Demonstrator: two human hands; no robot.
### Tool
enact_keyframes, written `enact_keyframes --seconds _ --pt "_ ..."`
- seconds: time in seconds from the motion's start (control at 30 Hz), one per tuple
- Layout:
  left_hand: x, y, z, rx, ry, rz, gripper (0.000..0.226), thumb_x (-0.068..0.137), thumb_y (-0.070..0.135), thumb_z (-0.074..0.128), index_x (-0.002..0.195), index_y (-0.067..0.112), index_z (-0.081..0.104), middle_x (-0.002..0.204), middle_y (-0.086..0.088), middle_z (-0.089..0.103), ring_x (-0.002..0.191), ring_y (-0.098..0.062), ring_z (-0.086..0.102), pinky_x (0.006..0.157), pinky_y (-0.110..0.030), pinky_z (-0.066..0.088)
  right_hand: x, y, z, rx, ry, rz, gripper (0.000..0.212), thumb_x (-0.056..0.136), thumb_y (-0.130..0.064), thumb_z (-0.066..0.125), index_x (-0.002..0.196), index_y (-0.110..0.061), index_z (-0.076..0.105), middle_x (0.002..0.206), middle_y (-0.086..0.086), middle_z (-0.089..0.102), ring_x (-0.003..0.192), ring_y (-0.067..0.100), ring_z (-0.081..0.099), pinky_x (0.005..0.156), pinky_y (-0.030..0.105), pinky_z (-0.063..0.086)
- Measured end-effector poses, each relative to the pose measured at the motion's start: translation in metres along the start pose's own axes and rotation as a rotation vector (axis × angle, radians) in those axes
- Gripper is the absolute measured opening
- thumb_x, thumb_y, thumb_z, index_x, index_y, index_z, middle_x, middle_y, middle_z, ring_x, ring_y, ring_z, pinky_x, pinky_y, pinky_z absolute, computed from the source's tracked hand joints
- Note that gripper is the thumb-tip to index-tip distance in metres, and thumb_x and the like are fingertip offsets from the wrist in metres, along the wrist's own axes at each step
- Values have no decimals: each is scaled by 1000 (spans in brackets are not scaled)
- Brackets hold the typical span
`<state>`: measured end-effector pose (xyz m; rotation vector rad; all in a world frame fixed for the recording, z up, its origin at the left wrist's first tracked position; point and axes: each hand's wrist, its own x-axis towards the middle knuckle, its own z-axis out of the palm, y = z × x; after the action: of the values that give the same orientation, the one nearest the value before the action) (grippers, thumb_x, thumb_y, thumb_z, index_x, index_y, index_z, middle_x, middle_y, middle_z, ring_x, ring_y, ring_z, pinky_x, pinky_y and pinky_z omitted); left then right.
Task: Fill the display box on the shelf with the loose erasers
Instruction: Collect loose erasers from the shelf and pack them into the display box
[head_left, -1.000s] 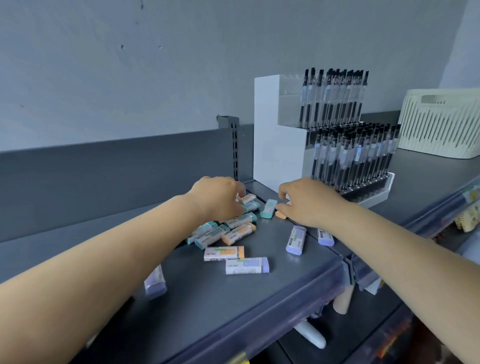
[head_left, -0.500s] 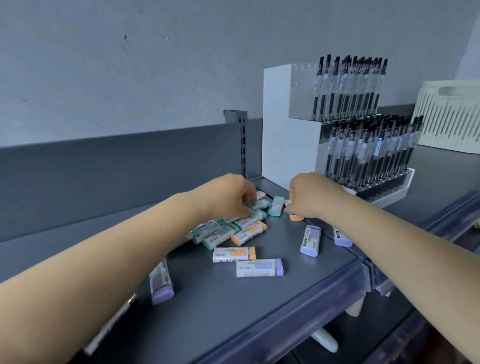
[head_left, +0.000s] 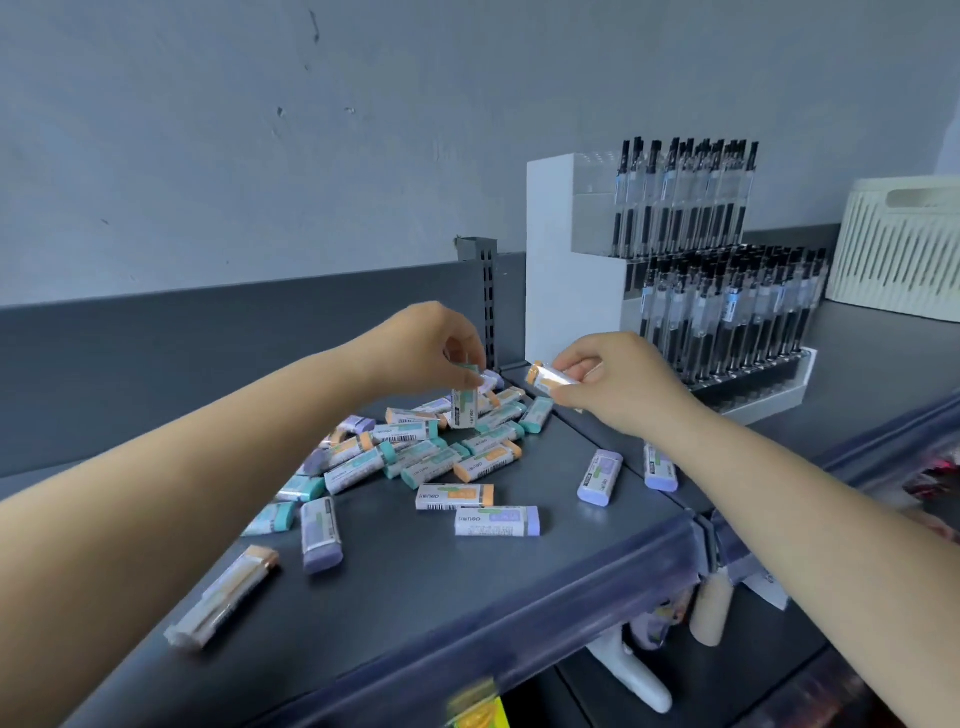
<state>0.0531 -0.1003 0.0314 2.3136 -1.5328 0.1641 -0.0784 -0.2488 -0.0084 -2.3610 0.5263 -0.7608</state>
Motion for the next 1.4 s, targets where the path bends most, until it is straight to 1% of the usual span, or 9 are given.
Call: enact_keyframes --seconds 0.07,0.23,0.4,0.57,0.7,0.8,0.97,1.13,1.4 --pt "-12 2 -9 -41 45 -41 10 79 23 71 86 16 69 80 0 66 70 -10 57 62 -16 45 -7 -8 -1 134 -4 -23 17 74 -11 73 88 -20 69 73 -10 60 65 3 55 63 12 44" --pt "-55 2 -27 -190 140 -207 9 75 20 75 79 14 70 68 5 66 47 5 55 46 -3 39 -28 -35 6 350 -76 -78 21 72 -10 75 77 -28 65 83 0 68 78 14 63 81 32 53" --pt "-118 -3 -44 -306 252 -435 13 75 15 75 84 6 71 66 -1 69 38 3 51 41 -6 39 -50 -72 28 492 -181 -129 21 72 -8 75 74 -27 64 74 -5 65 67 9 61 72 26 53" --pt "-187 -8 -57 -350 386 -617 9 74 15 76 77 10 69 53 10 67 36 3 52 38 -7 37 -70 -113 60 593 -305 -212 19 72 -7 75 77 -22 65 74 -4 65 68 11 60 69 24 53" --pt "-234 -16 -71 -378 476 -733 10 75 15 75 79 7 70 56 7 70 46 0 59 49 -16 46 -89 -144 88 655 -379 -260 16 74 -7 74 83 -17 66 78 -2 66 69 11 61 70 24 53" --pt "-266 -23 -83 -402 542 -784 9 76 12 74 79 6 69 56 5 70 50 -2 63 48 -15 47 -101 -168 103 681 -442 -304 15 74 -6 73 82 -16 65 75 -4 66 62 9 59 63 21 52" --pt "-316 -41 -107 -418 611 -825 7 76 11 74 75 8 68 58 3 71 56 -6 68 50 -18 47 -115 -211 127 707 -512 -359 14 74 -6 74 79 -17 65 74 -2 66 61 12 59 64 25 53" --pt "-360 -67 -134 -437 655 -835 5 77 9 72 76 7 67 56 4 70 52 -4 66 45 -13 46 -127 -256 156 719 -551 -405 12 73 -7 74 83 -11 68 76 2 67 65 16 60 68 31 53" --pt "-432 -125 -182 -363 626 -860 6 76 8 72 72 10 68 54 4 69 42 -1 57 48 -16 46 -154 -344 211 723 -590 -461 14 73 -4 74 76 -15 66 73 0 66 65 14 60 62 22 51"
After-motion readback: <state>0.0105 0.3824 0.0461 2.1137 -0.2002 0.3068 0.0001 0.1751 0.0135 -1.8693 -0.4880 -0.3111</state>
